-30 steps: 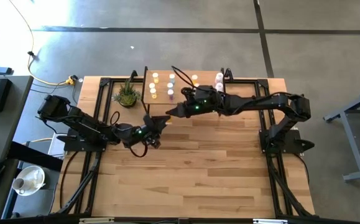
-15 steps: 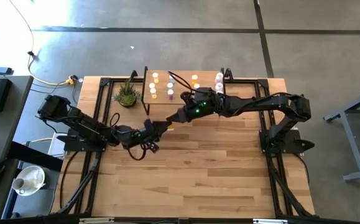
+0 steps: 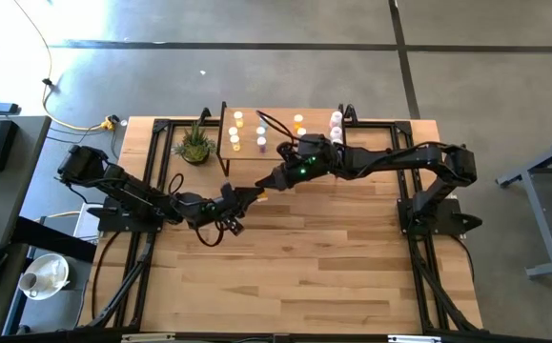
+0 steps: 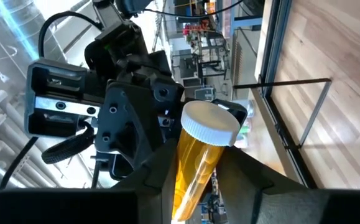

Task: Pick and place medicine bottles onto shelf by color
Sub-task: Put the orange pill bottle on the shelf aligned with the other orange pill bottle

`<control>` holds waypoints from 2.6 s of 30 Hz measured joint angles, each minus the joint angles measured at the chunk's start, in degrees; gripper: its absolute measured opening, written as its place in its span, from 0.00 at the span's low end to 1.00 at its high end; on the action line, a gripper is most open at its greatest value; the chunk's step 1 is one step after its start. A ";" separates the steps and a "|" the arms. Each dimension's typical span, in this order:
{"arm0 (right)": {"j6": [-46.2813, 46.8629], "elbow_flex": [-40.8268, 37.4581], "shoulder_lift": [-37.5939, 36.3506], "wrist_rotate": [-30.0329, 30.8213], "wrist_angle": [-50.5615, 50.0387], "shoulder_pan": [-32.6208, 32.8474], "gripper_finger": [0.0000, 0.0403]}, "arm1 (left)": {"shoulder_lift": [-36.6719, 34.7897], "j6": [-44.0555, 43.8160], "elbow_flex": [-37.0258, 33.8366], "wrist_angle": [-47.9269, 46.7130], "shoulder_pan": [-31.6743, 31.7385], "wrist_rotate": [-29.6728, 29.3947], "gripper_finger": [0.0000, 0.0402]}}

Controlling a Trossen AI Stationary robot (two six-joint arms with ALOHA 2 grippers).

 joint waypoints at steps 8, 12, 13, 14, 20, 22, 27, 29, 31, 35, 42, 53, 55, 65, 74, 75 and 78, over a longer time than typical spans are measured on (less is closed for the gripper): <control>-4.22 0.00 0.04 0.18 0.14 -0.61 0.28 | 0.00 -1.01 0.02 0.11 -0.37 -0.17 0.22; -9.10 -0.03 -0.48 -0.56 -0.19 -1.59 0.40 | 0.00 -5.14 0.02 0.15 -0.37 -0.97 0.21; -10.16 -0.04 -0.94 -0.82 -0.21 -2.00 0.43 | -0.02 -6.30 0.02 0.13 -0.37 -1.28 0.21; -11.31 -0.04 -1.36 -1.38 -0.07 -2.48 0.45 | -0.02 -7.38 0.02 0.06 -0.37 -1.75 0.21; -20.90 -0.03 -5.07 -3.10 -0.17 -4.88 0.53 | -0.02 -18.83 0.02 -0.09 -0.37 -6.02 0.21; -27.29 -0.03 -6.49 -3.13 -0.24 -5.02 0.54 | -0.02 -24.98 0.02 -0.07 -0.36 -7.28 0.21; -45.72 0.00 -8.07 -2.65 -3.24 -4.14 0.53 | -0.02 -40.56 0.02 -0.05 -0.20 -8.53 0.21; -52.46 0.00 -8.07 -2.51 -4.41 -3.39 0.52 | -0.02 -46.15 0.02 -0.05 -0.20 -8.53 0.21; -58.72 0.00 -7.76 -1.66 -5.54 -2.33 0.52 | -0.02 -51.18 0.02 -0.02 -0.18 -8.53 0.21; -69.28 -0.07 -6.63 3.65 -6.51 0.58 0.52 | -0.02 -62.03 0.00 0.39 0.20 -8.52 0.21; -78.89 -0.07 -3.20 14.40 -4.35 5.38 0.52 | -0.02 -74.36 -0.02 -0.05 2.57 -7.74 0.21; -78.75 -0.07 -1.09 24.85 0.93 6.43 0.52 | -0.02 -79.71 -0.07 -1.35 4.30 -5.72 0.21; -78.75 -0.07 -0.85 24.94 1.46 6.37 0.52 | -0.02 -79.74 -0.07 -1.31 4.30 -4.97 0.21; -78.11 -0.07 -0.66 23.35 0.86 6.36 0.52 | -0.02 -81.48 -0.07 -0.53 4.30 -2.23 0.21; -75.69 -0.07 -0.70 23.26 0.04 6.38 0.34 | -0.02 -79.42 -0.07 -0.05 4.37 -2.03 0.21; -75.56 -0.07 -0.70 23.22 -0.08 6.38 0.32 | 0.00 -79.14 -0.07 -0.07 4.37 -2.04 0.21; -75.25 -0.07 -0.72 23.23 -0.12 6.38 0.26 | 0.00 -79.06 -0.07 -0.05 4.37 -2.06 0.21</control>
